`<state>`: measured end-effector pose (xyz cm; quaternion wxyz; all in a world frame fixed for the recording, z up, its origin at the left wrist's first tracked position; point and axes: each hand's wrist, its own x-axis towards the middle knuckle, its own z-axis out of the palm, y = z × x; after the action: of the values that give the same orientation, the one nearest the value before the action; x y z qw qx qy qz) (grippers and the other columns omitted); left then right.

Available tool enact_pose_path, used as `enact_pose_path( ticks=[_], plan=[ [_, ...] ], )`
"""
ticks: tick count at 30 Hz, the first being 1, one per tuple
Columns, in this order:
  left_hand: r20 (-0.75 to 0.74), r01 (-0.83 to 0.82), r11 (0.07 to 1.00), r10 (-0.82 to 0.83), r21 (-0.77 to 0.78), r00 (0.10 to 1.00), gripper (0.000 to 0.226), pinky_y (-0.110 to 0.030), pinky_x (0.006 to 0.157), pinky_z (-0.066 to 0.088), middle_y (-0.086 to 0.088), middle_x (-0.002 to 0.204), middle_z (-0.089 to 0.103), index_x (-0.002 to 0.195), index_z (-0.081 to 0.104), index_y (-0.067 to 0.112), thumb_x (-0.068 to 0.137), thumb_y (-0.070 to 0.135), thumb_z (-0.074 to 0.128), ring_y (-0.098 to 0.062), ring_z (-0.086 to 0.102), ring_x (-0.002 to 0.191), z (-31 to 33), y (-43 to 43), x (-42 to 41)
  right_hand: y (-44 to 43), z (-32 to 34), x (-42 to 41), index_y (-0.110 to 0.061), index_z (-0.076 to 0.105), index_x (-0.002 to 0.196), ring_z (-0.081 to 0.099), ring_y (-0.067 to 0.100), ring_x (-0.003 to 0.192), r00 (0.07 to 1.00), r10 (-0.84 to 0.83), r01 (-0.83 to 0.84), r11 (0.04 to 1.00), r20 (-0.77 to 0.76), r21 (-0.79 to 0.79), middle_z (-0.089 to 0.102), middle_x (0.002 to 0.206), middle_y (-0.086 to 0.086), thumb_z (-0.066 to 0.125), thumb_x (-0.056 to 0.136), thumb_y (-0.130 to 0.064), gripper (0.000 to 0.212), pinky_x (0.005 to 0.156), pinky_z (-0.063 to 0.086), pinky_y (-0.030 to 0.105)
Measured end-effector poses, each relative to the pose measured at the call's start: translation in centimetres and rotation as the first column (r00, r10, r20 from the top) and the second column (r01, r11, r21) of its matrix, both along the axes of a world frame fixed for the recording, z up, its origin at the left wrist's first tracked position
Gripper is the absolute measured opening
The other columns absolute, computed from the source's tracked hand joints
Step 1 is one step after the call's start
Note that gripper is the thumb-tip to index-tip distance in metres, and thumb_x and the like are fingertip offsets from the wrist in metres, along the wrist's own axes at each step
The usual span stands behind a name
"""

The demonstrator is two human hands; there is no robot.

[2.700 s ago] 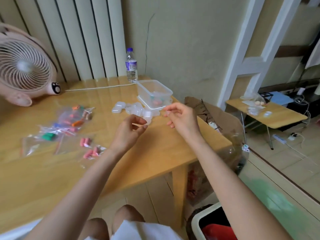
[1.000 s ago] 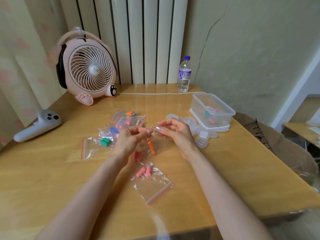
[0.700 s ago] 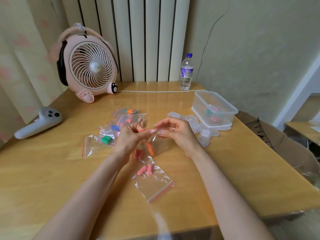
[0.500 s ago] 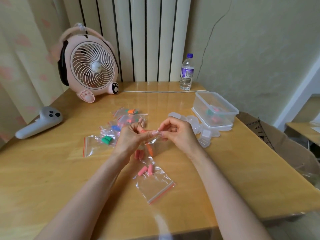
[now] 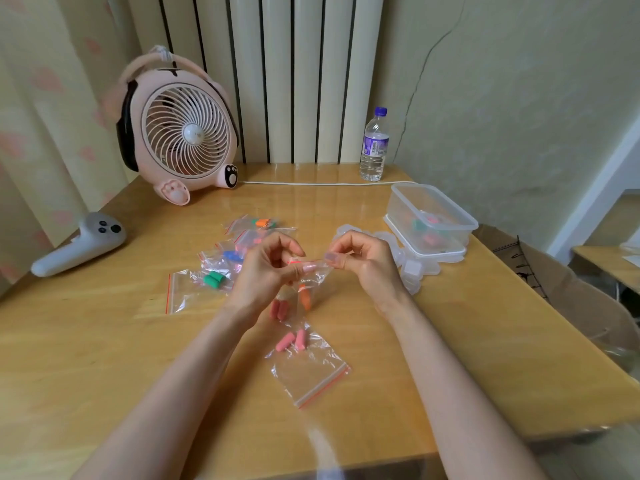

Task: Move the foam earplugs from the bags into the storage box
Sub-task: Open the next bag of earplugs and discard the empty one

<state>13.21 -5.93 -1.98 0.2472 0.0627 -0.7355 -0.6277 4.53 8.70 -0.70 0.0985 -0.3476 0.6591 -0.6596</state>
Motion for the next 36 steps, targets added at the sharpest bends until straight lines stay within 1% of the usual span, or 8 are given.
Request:
enact_pose_path(
  ticks=[6, 11, 13, 17, 21, 27, 31, 36],
  plan=[
    [-0.017, 0.090, 0.995, -0.091, -0.032, 0.996, 0.024, -0.033, 0.050, 0.038, 0.002, 0.051, 0.046, 0.075, 0.054, 0.013, 0.066, 0.024, 0.074, -0.013, 0.046, 0.048, 0.1, 0.6, 0.3, 0.1, 0.2, 0.2, -0.006, 0.057, 0.070, 0.049, 0.014, 0.067, 0.983, 0.130, -0.112, 0.984, 0.128, -0.138, 0.060, 0.071, 0.002, 0.065, 0.072, -0.010, 0.009, 0.066, 0.043, 0.019],
    [-0.035, 0.136, 0.990, -0.138, -0.042, 0.990, 0.022, -0.046, 0.071, 0.046, 0.000, 0.073, 0.060, 0.075, 0.057, 0.014, 0.074, 0.025, 0.076, -0.020, 0.054, 0.073, 0.3, 0.6, 0.5, 0.2, 0.5, 0.6, -0.010, 0.054, 0.069, 0.050, 0.006, 0.054, 0.976, 0.157, -0.137, 0.981, 0.152, -0.135, 0.057, 0.057, 0.001, 0.061, 0.081, -0.007, 0.015, 0.055, 0.038, 0.012],
    [-0.059, 0.126, 0.992, -0.126, 0.000, 0.990, 0.019, -0.035, 0.079, 0.047, -0.002, 0.083, 0.064, 0.076, 0.057, 0.011, 0.072, 0.023, 0.071, -0.018, 0.056, 0.082, 0.6, 0.6, 0.7, 0.2, 0.6, 0.6, -0.008, 0.053, 0.071, 0.049, 0.005, 0.052, 0.988, 0.099, -0.089, 0.992, 0.117, -0.085, 0.054, 0.057, 0.005, 0.058, 0.086, -0.002, 0.017, 0.053, 0.038, 0.010],
    [-0.055, 0.165, 0.986, -0.164, 0.021, 0.985, 0.010, -0.011, 0.065, 0.042, -0.002, 0.076, 0.065, 0.076, 0.054, 0.007, 0.082, 0.009, 0.063, -0.004, 0.058, 0.070, 1.1, 0.8, 0.9, -0.1, 0.2, 0.5, -0.010, 0.053, 0.073, 0.047, 0.003, 0.051, 0.996, 0.025, -0.026, 1.000, 0.088, 0.001, 0.051, 0.058, 0.001, 0.060, 0.087, -0.002, 0.017, 0.054, 0.038, 0.010],
    [0.012, 0.106, 0.994, -0.106, -0.011, 0.994, 0.012, -0.018, 0.062, 0.042, 0.001, 0.066, 0.060, 0.079, 0.051, 0.007, 0.088, 0.007, 0.059, -0.010, 0.051, 0.063, 0.5, 0.5, 0.5, -0.2, 0.2, 0.3, -0.014, 0.060, 0.086, 0.055, 0.010, 0.061, 0.993, 0.000, -0.002, 1.000, 0.116, 0.018, 0.058, 0.078, 0.002, 0.062, 0.087, -0.008, 0.007, 0.054, 0.044, 0.019],
    [0.043, -0.176, 0.967, 0.171, 0.182, 0.984, 0.016, -0.019, 0.060, 0.051, -0.006, 0.074, 0.060, 0.078, 0.050, 0.009, 0.092, 0.015, 0.055, -0.010, 0.059, 0.061, -0.3, -0.7, -0.2, 0.2, -0.5, -0.7, -0.020, 0.061, 0.090, 0.059, 0.013, 0.055, 0.981, -0.126, 0.092, 0.973, 0.150, 0.213, 0.062, 0.100, 0.011, 0.061, 0.090, -0.013, 0.007, 0.053, 0.047, 0.024],
    [0.126, -0.224, 0.959, 0.204, 0.172, 0.971, 0.023, -0.027, 0.060, 0.052, -0.010, 0.064, 0.057, 0.073, 0.050, 0.005, 0.093, 0.016, 0.055, -0.011, 0.062, 0.051, -0.6, -1.0, -0.3, 0.6, -0.4, -0.8, -0.013, 0.063, 0.090, 0.062, 0.010, 0.058, 0.978, -0.129, 0.112, 0.988, 0.166, 0.110, 0.059, 0.097, 0.009, 0.055, 0.083, 0.012, 0.028, 0.053, 0.047, 0.018],
    [0.233, -0.233, 0.967, 0.204, 0.106, 0.951, 0.029, -0.021, 0.041, 0.046, -0.005, 0.054, 0.057, 0.070, 0.046, 0.007, 0.094, 0.020, 0.054, -0.011, 0.057, 0.042, -0.7, -0.5, -0.2, 0.6, 0.1, -0.6, -0.003, 0.064, 0.083, 0.063, 0.018, 0.068, 0.979, -0.085, 0.094, 0.995, 0.185, -0.042, 0.063, 0.080, 0.016, 0.038, 0.078, 0.020, 0.035, 0.062, 0.054, 0.021]
  ],
)
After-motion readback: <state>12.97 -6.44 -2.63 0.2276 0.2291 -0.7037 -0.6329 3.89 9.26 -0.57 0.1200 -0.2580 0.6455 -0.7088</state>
